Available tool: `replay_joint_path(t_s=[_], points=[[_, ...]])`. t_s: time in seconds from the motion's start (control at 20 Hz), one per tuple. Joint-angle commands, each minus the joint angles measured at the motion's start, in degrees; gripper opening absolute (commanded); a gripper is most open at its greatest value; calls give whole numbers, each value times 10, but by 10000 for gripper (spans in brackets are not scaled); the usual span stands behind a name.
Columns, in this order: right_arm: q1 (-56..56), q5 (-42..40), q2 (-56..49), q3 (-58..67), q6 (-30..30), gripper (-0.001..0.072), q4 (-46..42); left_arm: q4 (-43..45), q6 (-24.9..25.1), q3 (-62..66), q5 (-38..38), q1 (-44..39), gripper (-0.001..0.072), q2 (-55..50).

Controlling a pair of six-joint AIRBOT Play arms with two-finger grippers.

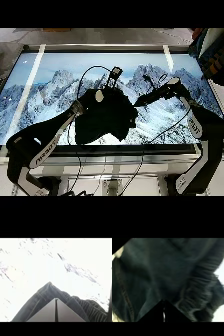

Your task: Fold the clothes and pants, and hang the long-sleeved shirts on hangers.

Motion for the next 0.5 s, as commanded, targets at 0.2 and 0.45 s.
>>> replay_joint_path(t_s=[0.2,0.45], points=[[87,-121,120,-33,-34,37,-160,51,0,0,-39,1,18,4],[71,-228,229,-212,-39,43,-150,87,0,0,-114,35,17,42]])
